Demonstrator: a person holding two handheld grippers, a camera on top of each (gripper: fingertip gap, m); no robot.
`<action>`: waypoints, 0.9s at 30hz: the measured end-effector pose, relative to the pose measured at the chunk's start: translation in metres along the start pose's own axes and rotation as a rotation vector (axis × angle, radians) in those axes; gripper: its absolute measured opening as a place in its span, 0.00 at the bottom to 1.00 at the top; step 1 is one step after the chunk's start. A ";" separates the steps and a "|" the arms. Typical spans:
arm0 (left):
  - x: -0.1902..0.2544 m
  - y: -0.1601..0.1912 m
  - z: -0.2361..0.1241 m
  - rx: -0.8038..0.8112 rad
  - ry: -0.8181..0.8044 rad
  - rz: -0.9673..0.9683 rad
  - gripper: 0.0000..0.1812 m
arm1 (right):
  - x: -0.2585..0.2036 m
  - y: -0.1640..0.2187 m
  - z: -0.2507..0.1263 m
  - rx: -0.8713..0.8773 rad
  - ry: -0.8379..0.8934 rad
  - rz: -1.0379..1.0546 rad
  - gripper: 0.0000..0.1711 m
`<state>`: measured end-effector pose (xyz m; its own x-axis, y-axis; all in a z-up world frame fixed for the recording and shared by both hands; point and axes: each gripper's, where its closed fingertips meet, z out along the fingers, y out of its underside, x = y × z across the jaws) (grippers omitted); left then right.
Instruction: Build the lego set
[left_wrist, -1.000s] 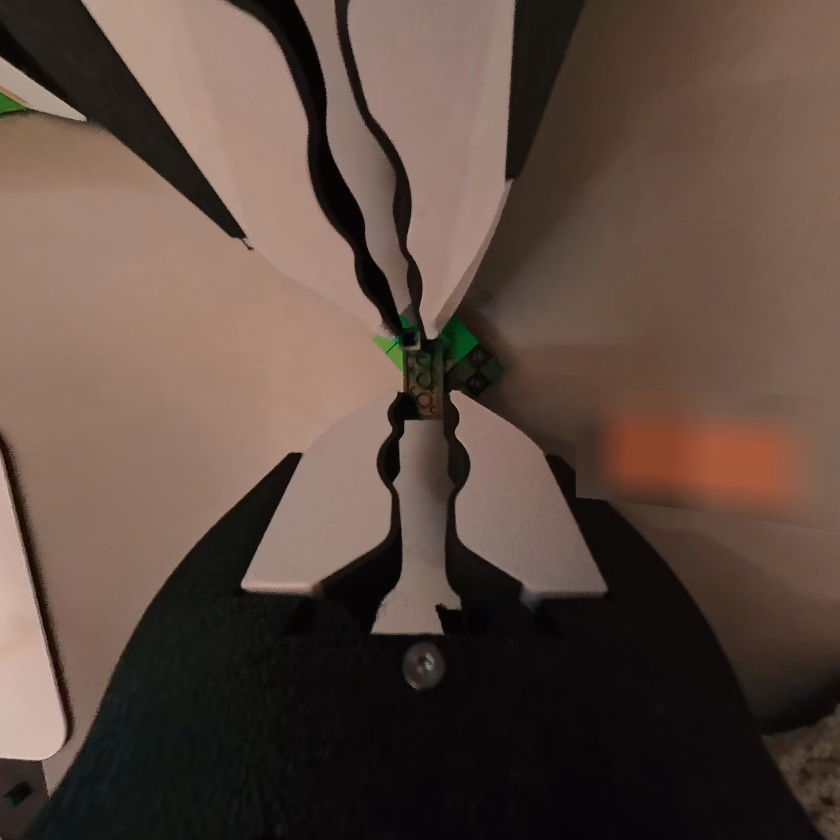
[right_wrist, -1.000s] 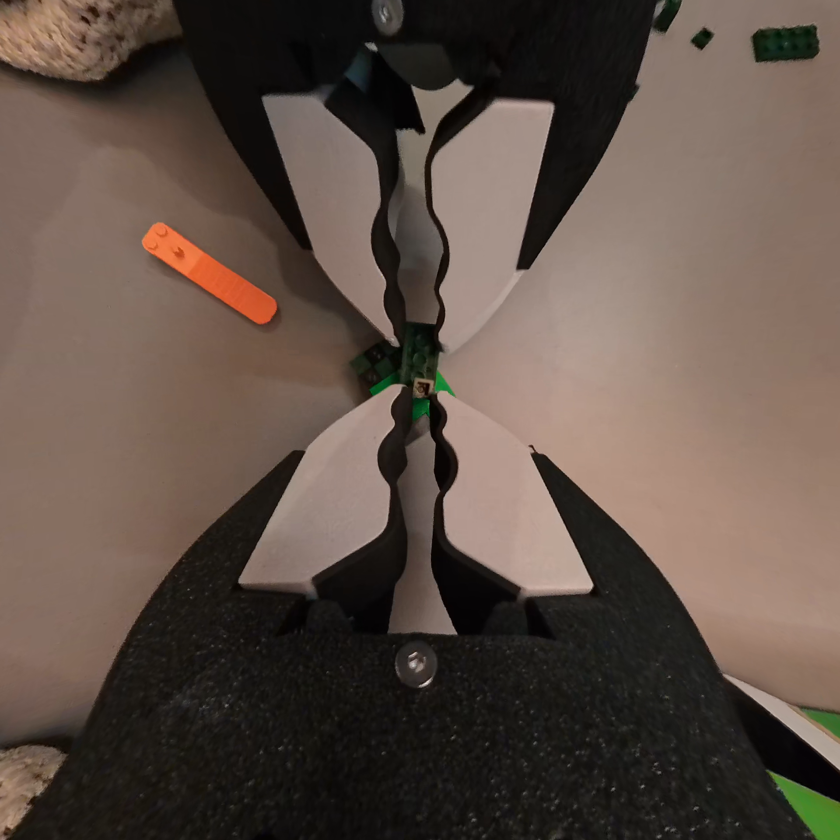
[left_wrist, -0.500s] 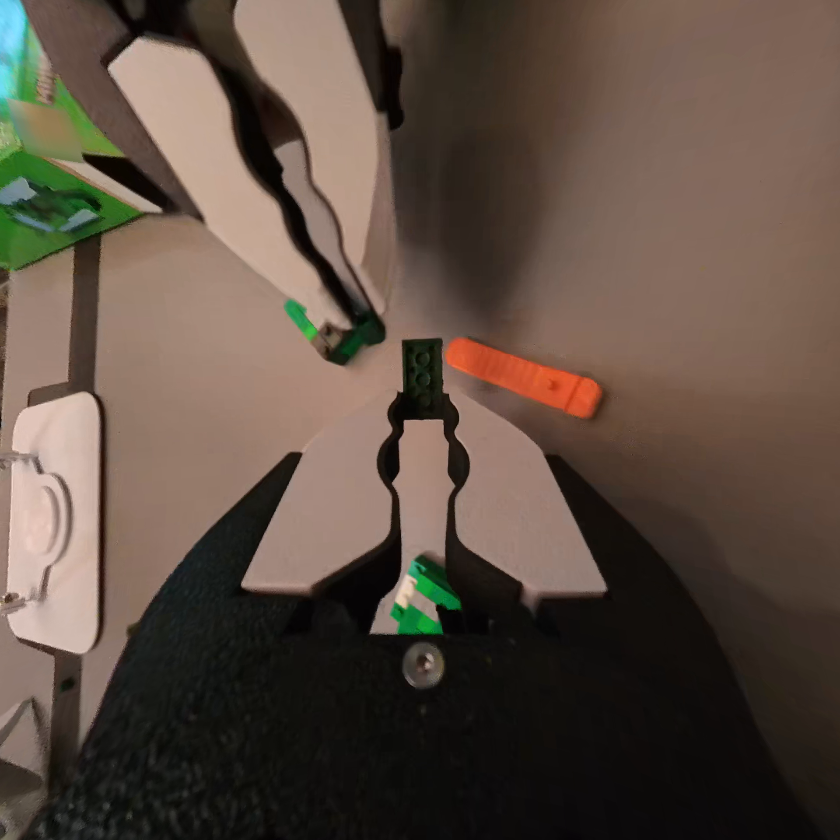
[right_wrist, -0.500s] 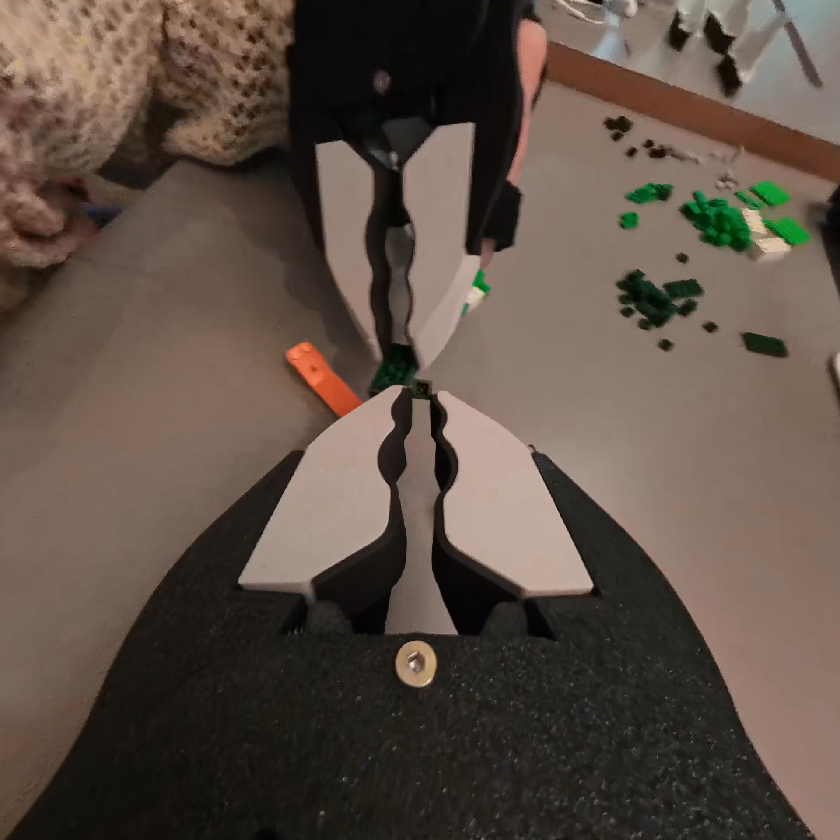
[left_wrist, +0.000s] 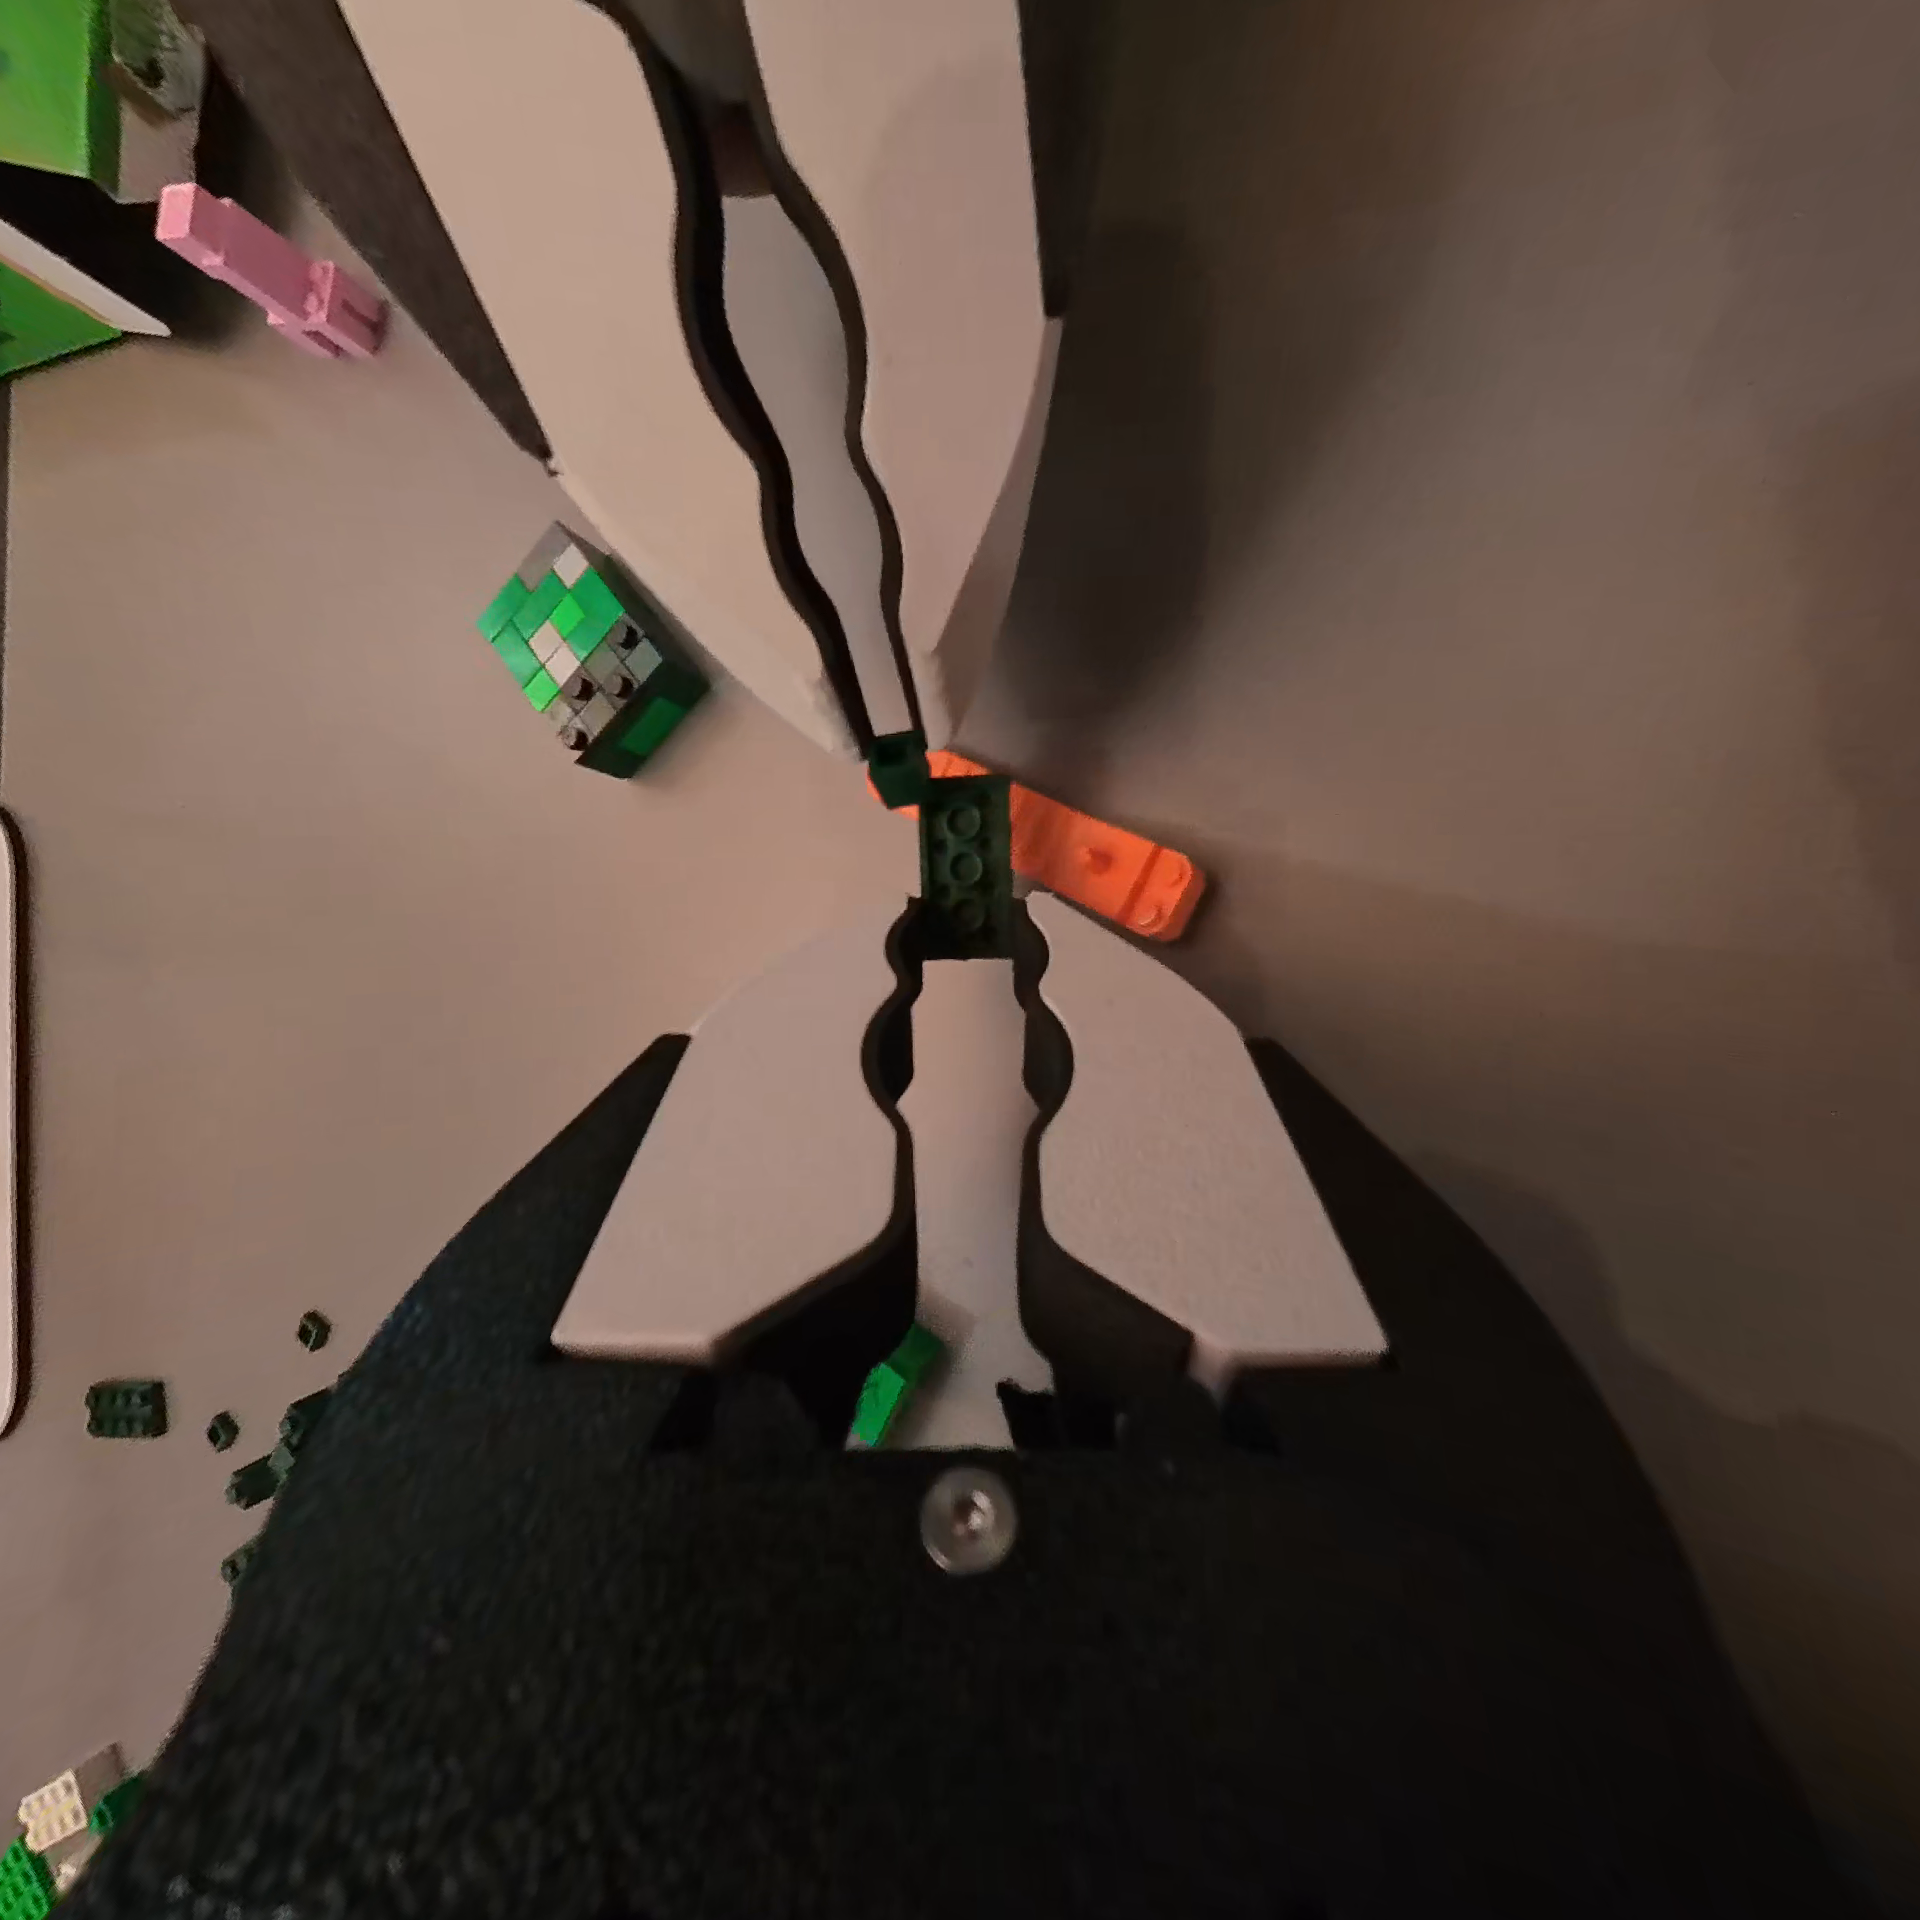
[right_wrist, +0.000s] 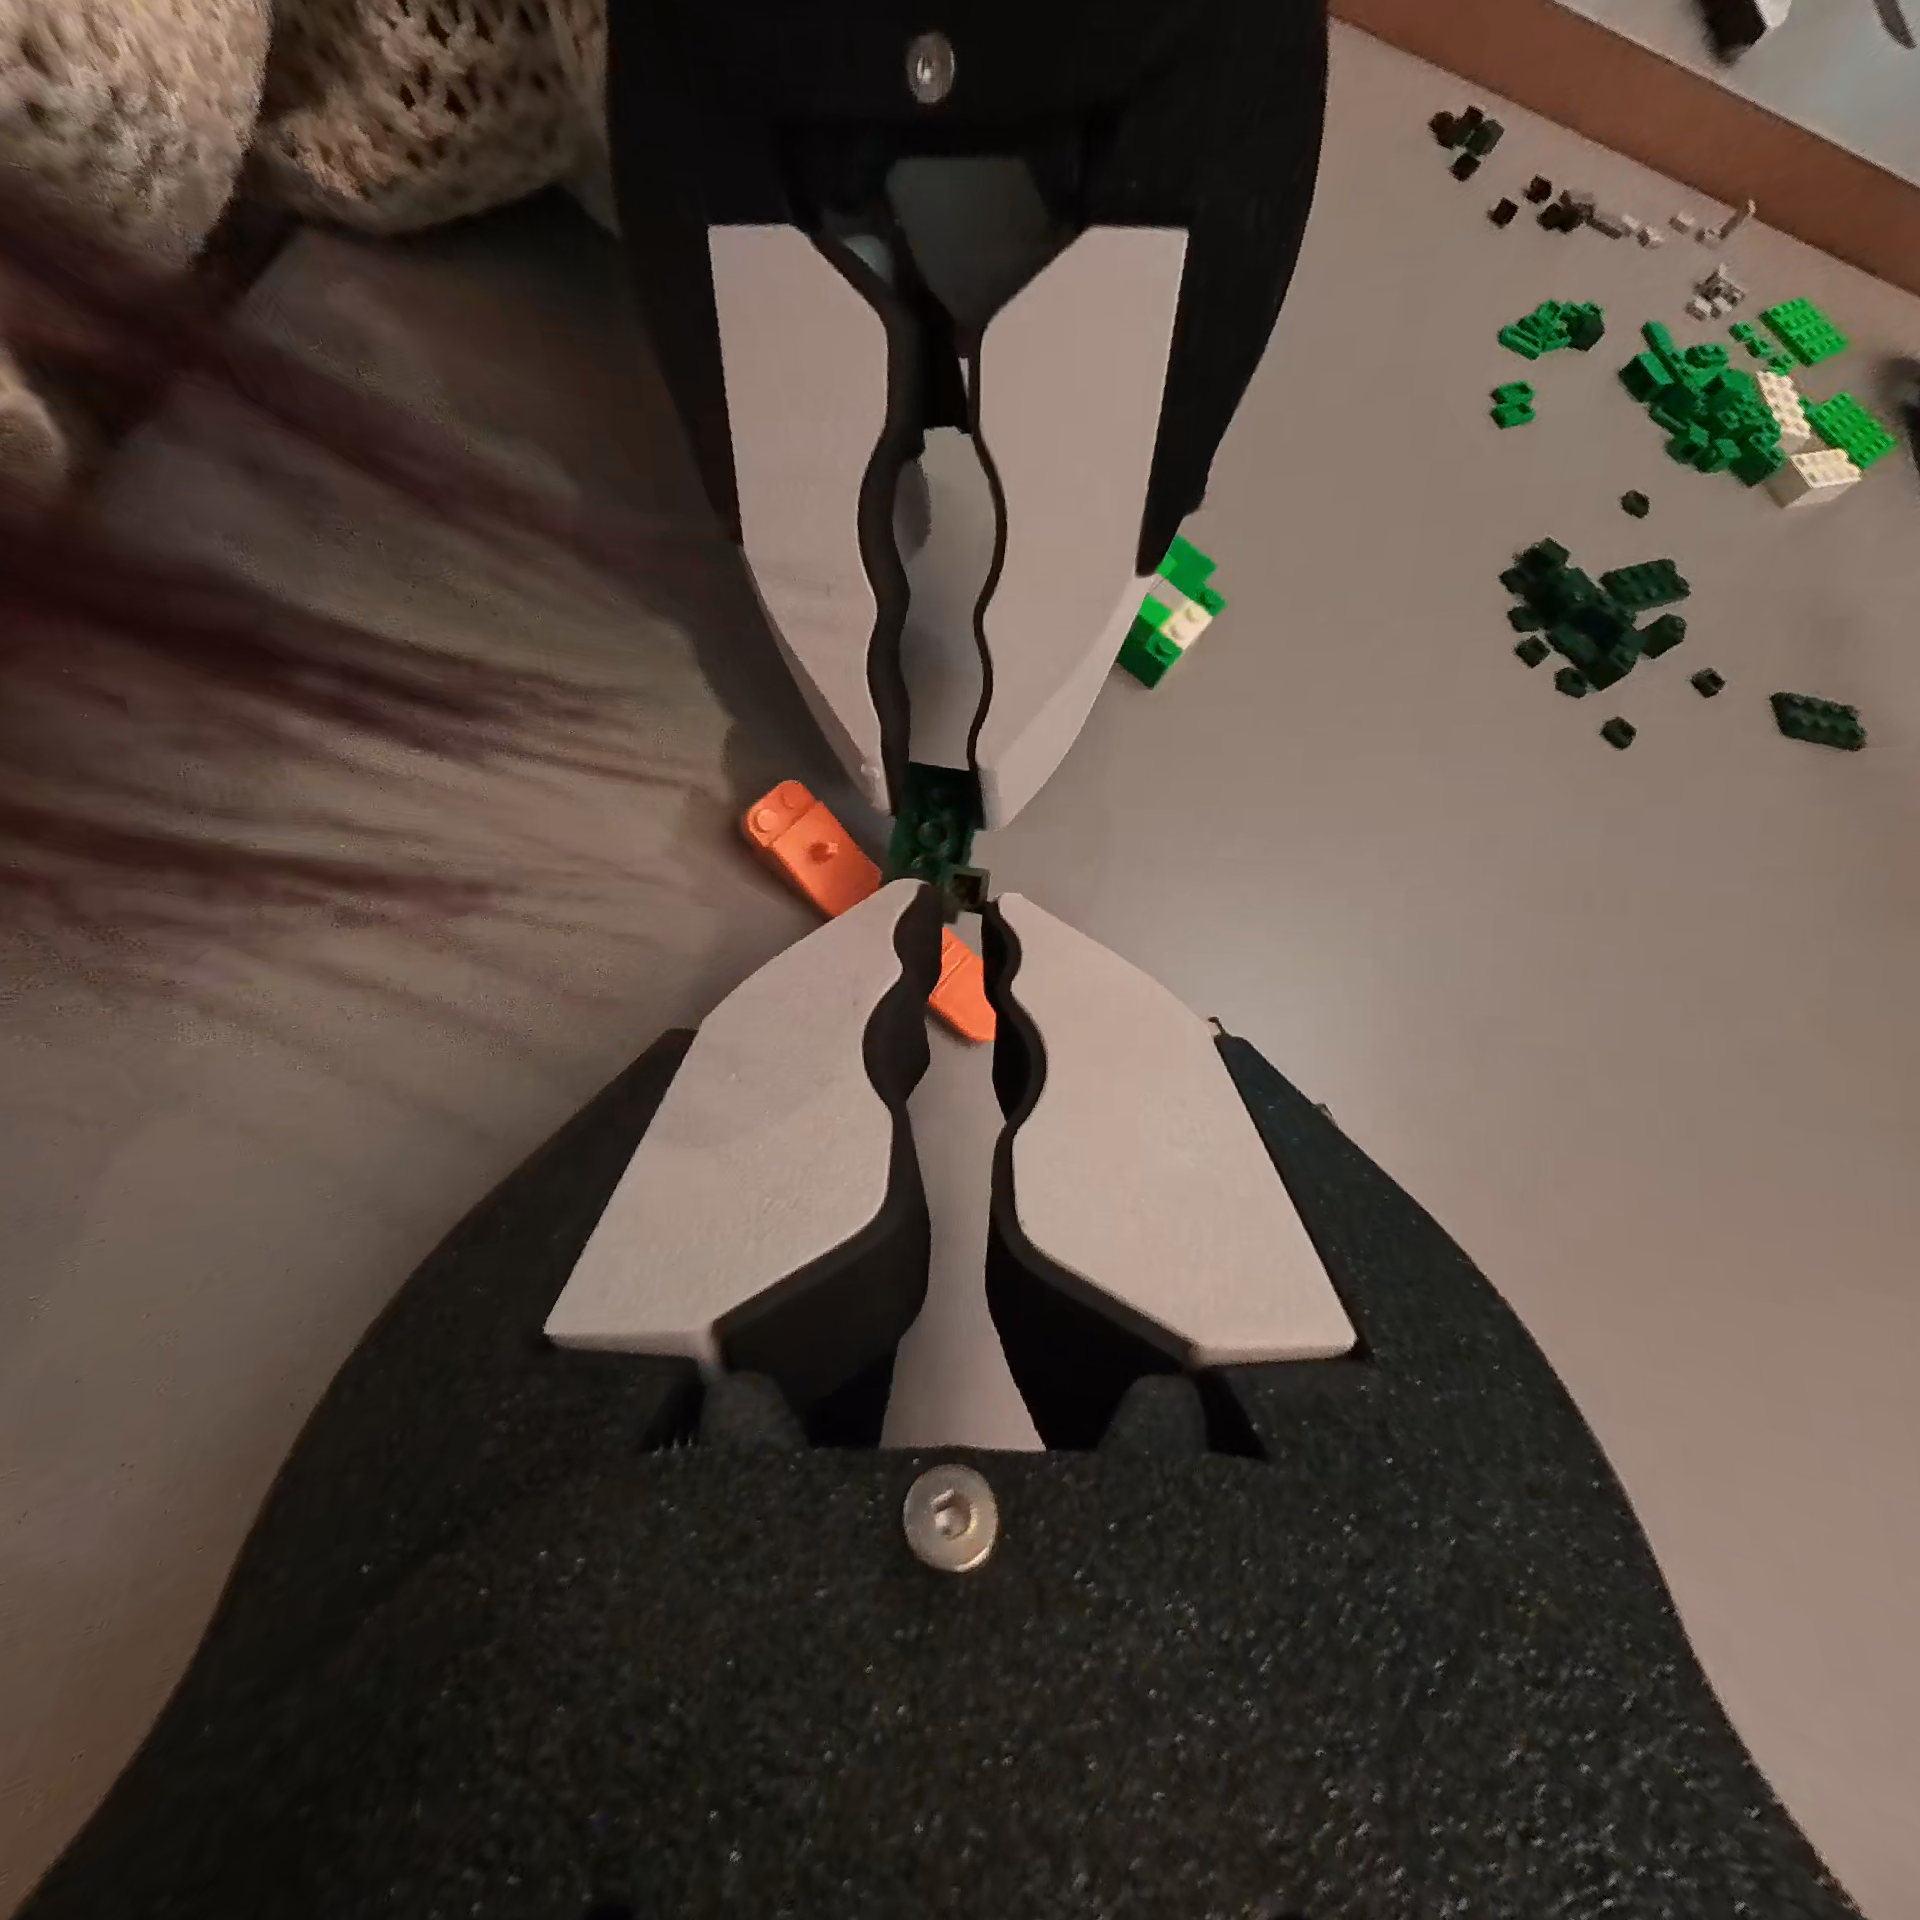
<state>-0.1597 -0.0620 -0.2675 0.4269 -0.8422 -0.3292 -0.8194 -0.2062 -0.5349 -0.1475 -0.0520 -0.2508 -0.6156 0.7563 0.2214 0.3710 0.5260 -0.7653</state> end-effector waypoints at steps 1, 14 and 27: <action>0.001 0.000 0.001 -0.004 0.001 0.004 0.09 | 0.000 0.000 0.000 -0.002 0.003 -0.002 0.04; 0.005 0.005 0.007 -0.081 0.009 0.044 0.09 | -0.007 0.007 0.003 -0.033 -0.002 -0.046 0.04; 0.008 0.007 0.008 -0.102 0.039 0.057 0.09 | -0.011 0.009 0.006 -0.064 -0.044 -0.092 0.04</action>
<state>-0.1593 -0.0663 -0.2798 0.3646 -0.8726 -0.3251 -0.8776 -0.2053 -0.4332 -0.1417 -0.0581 -0.2633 -0.6788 0.6863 0.2613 0.3538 0.6174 -0.7027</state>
